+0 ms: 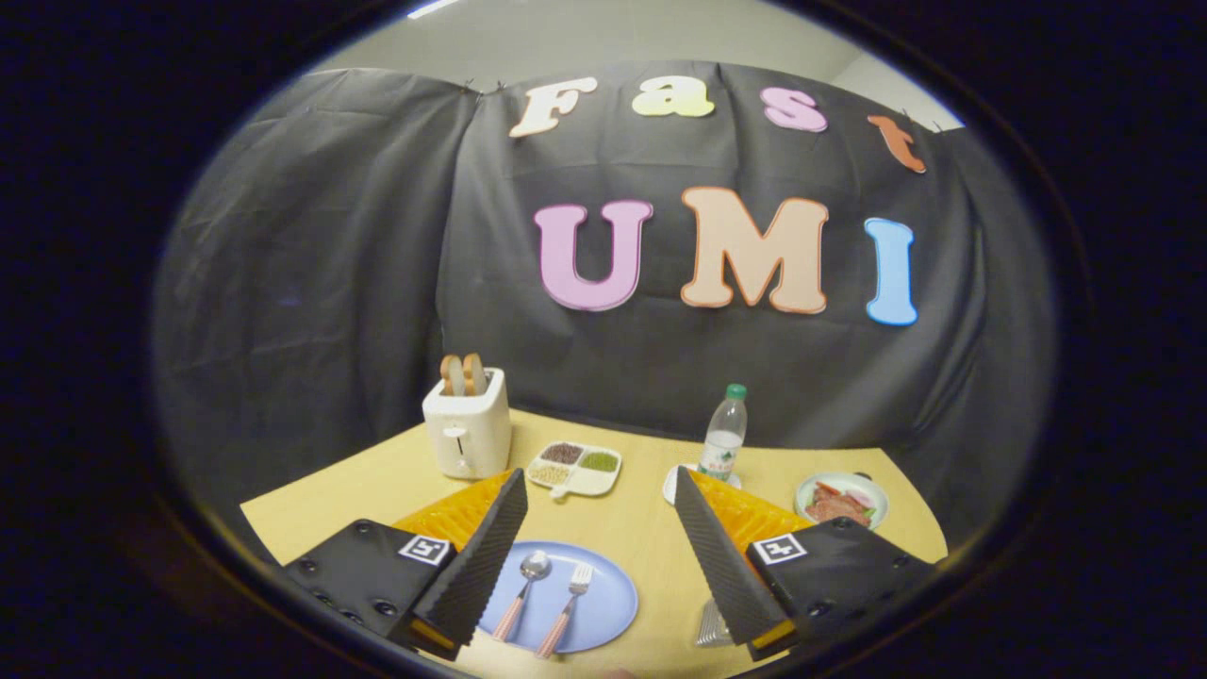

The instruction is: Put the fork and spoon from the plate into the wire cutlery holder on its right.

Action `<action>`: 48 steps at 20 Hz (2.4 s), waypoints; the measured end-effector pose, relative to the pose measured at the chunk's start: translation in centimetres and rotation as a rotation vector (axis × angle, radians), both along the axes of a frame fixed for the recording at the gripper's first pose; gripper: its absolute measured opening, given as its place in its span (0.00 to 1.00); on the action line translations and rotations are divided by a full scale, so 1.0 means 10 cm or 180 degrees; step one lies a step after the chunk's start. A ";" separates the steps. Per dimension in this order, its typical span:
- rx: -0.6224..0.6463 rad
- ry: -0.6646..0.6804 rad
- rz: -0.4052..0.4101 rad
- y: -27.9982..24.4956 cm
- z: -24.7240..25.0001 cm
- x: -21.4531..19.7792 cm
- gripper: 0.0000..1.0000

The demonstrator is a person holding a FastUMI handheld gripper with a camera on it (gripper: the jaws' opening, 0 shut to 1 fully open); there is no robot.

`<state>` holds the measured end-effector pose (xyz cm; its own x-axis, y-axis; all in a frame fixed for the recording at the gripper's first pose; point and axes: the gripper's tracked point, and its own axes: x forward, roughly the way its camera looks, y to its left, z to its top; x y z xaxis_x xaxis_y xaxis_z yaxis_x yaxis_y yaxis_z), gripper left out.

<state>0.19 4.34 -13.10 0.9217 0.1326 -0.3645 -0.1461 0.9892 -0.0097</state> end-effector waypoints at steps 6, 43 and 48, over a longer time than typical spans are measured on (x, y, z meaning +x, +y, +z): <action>-0.0167 0.0528 0.0132 0.10 -0.65 -0.12 1.00; -0.0780 0.2168 0.0348 0.00 -2.15 -0.71 0.15; -0.0813 0.2144 0.0420 -0.06 -1.90 -0.64 0.14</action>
